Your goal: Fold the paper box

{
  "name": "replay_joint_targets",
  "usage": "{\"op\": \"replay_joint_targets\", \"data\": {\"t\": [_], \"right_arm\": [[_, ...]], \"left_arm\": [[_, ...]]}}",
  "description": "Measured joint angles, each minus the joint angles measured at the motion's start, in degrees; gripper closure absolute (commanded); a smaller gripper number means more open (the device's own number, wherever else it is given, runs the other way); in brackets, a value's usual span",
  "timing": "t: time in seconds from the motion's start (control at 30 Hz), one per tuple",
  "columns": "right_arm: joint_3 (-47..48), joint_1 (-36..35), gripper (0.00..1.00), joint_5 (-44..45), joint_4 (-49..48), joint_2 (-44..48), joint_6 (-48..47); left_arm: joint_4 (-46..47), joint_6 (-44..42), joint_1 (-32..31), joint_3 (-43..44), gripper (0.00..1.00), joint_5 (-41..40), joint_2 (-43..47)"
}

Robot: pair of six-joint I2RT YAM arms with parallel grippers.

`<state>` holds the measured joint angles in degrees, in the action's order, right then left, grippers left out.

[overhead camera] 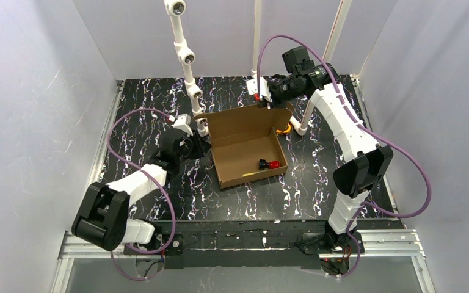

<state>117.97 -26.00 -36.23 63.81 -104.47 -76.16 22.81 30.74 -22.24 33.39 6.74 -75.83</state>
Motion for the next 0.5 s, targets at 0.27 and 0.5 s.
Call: {"op": "replay_joint_targets", "data": {"t": [0.27, 0.5], "right_arm": [[-0.1, -1.4, 0.94, -0.2, 0.8, 0.0, 0.1], [-6.5, -1.5, 0.94, -0.6, 1.0, 3.6, -0.8]], "left_arm": [[2.5, 3.2, 0.0, 0.6, 0.76, 2.3, -2.8], [2.1, 4.7, 0.0, -7.0, 0.72, 1.7, 6.9]]}}
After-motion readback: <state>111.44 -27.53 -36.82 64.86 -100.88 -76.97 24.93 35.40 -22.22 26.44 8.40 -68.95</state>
